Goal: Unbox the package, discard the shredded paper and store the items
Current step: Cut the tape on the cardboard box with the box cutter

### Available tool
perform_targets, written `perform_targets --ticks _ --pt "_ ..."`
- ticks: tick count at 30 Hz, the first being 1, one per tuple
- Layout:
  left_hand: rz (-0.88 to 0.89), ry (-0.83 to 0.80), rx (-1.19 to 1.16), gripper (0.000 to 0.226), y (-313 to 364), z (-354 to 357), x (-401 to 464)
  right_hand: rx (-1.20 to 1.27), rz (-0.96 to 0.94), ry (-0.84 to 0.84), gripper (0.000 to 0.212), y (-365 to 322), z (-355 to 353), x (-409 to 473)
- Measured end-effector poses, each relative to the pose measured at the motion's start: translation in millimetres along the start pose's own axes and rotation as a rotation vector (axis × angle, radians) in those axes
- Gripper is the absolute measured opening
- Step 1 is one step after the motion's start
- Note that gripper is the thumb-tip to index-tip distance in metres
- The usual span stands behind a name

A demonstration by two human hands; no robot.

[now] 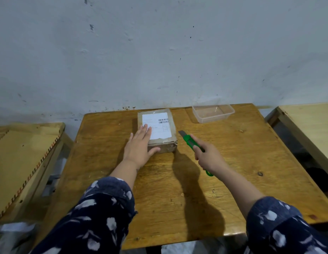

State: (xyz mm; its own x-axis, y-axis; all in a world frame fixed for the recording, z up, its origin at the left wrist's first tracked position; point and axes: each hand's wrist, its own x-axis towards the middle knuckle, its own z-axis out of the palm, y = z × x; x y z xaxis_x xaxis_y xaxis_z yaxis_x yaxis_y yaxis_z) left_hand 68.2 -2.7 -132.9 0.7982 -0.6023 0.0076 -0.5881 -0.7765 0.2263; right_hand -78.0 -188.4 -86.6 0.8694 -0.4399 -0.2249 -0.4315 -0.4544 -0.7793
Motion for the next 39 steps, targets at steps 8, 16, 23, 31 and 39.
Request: perform_targets --ticks 8,16,23,31,39 --pt "0.117 -0.012 -0.015 0.08 -25 -6 1 -0.603 -0.334 -0.02 0.044 -27 -3 9" --pt "0.114 -0.021 -0.083 0.081 -28 -4 1 -0.953 -0.616 -0.104 0.043 -51 11 28" --pt "0.095 -0.026 -0.098 0.081 -26 -4 0 -0.989 -0.675 -0.135 0.043 -58 15 33" --pt "0.075 -0.034 -0.098 0.078 -22 -7 -1 -1.174 -0.747 -0.027 0.05 -72 23 33" --pt "0.082 -0.083 -0.032 0.079 -19 -10 -1 -1.219 -0.636 0.005 0.053 -65 4 29"
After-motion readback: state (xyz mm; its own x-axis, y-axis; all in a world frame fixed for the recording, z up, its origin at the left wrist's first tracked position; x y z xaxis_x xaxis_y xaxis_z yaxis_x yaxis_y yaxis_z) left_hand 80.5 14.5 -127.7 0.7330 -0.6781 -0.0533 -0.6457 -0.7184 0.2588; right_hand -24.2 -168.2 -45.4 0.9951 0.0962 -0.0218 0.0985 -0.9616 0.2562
